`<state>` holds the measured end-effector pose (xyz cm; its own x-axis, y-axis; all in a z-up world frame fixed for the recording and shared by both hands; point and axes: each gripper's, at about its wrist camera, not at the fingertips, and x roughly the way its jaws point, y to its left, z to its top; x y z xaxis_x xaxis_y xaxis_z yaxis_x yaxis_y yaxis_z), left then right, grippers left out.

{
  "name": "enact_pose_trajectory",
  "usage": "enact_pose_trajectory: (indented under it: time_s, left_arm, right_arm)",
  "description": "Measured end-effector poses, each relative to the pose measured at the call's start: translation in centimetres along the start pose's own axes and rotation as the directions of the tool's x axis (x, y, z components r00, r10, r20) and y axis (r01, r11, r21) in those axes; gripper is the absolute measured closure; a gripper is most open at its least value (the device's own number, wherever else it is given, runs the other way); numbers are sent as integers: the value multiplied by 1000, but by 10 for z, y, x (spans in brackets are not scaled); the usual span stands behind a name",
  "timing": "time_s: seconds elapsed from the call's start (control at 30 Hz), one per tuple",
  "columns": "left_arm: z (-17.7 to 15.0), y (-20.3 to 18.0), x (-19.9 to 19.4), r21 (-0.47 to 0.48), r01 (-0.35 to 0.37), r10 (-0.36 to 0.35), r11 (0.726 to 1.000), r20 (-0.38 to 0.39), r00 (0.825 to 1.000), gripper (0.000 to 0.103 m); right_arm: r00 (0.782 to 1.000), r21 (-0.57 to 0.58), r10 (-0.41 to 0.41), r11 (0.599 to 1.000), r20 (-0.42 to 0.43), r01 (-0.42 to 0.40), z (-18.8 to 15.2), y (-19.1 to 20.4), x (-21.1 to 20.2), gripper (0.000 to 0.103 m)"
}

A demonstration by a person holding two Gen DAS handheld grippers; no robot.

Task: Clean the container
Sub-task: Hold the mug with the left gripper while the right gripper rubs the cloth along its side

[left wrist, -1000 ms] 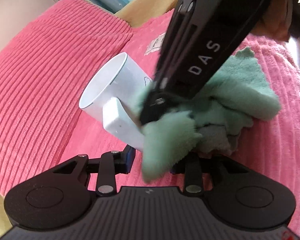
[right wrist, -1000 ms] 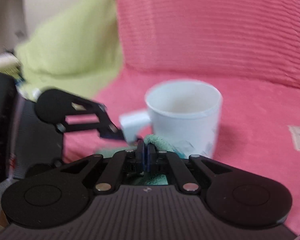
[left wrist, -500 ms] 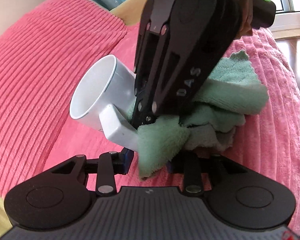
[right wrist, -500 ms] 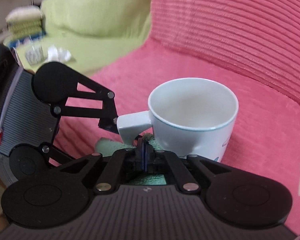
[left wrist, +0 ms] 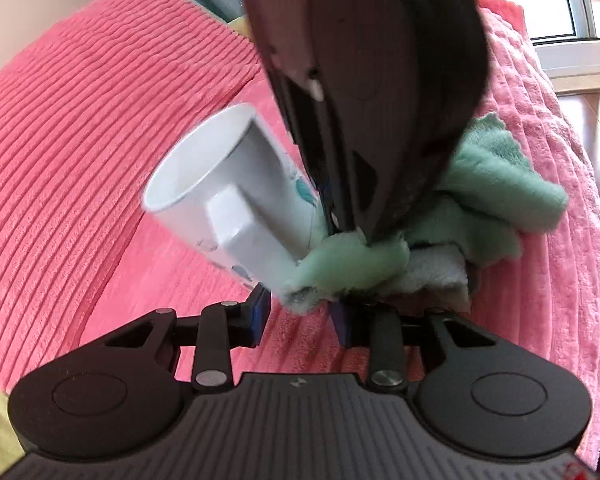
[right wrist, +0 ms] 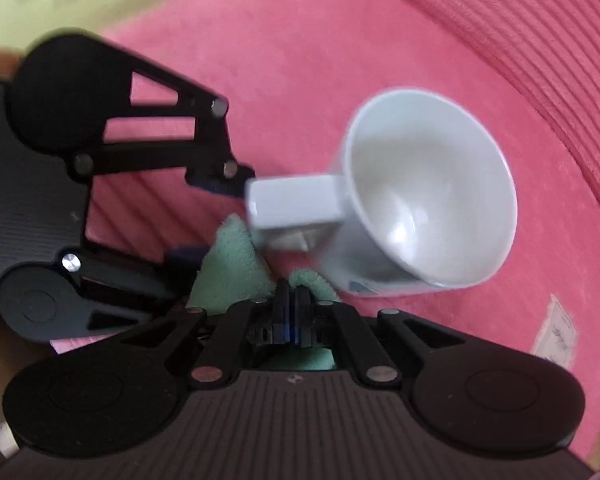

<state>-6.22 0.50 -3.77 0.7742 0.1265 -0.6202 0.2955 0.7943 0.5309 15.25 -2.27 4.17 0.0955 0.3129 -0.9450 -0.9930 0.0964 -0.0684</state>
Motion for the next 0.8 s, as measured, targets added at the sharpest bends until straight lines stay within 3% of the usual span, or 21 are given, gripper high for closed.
enact_pose_trajectory:
  time_s: [0.03, 0.1, 0.17, 0.23, 0.3, 0.33, 0.37, 0.57, 0.67, 0.8]
  left_arm:
    - [0, 1, -3, -6, -1, 1, 1000, 2, 1000, 62]
    - [33, 28, 41, -21, 8, -8, 1000, 3, 1000, 61]
    - [36, 31, 39, -35, 14, -14, 999, 2, 1000, 61]
    - [38, 31, 37, -35, 17, -17, 999, 6, 1000, 61]
    - [18, 17, 5, -35, 13, -12, 999, 4, 1000, 61]
    - [20, 22, 9, -33, 8, -7, 999, 3, 1000, 61]
    - [21, 24, 10, -31, 5, -5, 1000, 3, 1000, 61]
    - [17, 22, 9, -18, 8, -8, 1000, 3, 1000, 62]
    - [28, 27, 27, -12, 11, -11, 1000, 2, 1000, 62]
    - [29, 28, 29, -20, 17, -17, 1000, -2, 1000, 62]
  right_arm:
    - [998, 81, 15, 997, 63, -20, -8, -8, -7, 103]
    - [976, 237, 34, 968, 217, -86, -31, -22, -21, 103]
    - [913, 379, 41, 901, 407, -210, -61, -31, -31, 103]
    - [825, 429, 36, 841, 564, -330, -86, -31, -29, 100]
    - [752, 451, 6, 798, 659, -401, -101, -29, -19, 100]
    - [721, 452, 0, 779, 693, -434, -107, -29, -12, 100]
    - [704, 449, 11, 762, 711, -466, -109, -31, -4, 100]
    - [733, 382, 141, 779, 666, -497, -99, -47, 14, 101]
    - [794, 327, 191, 836, 577, -440, -84, -46, 12, 103]
    - [893, 235, 200, 920, 404, -312, -53, -36, 5, 103]
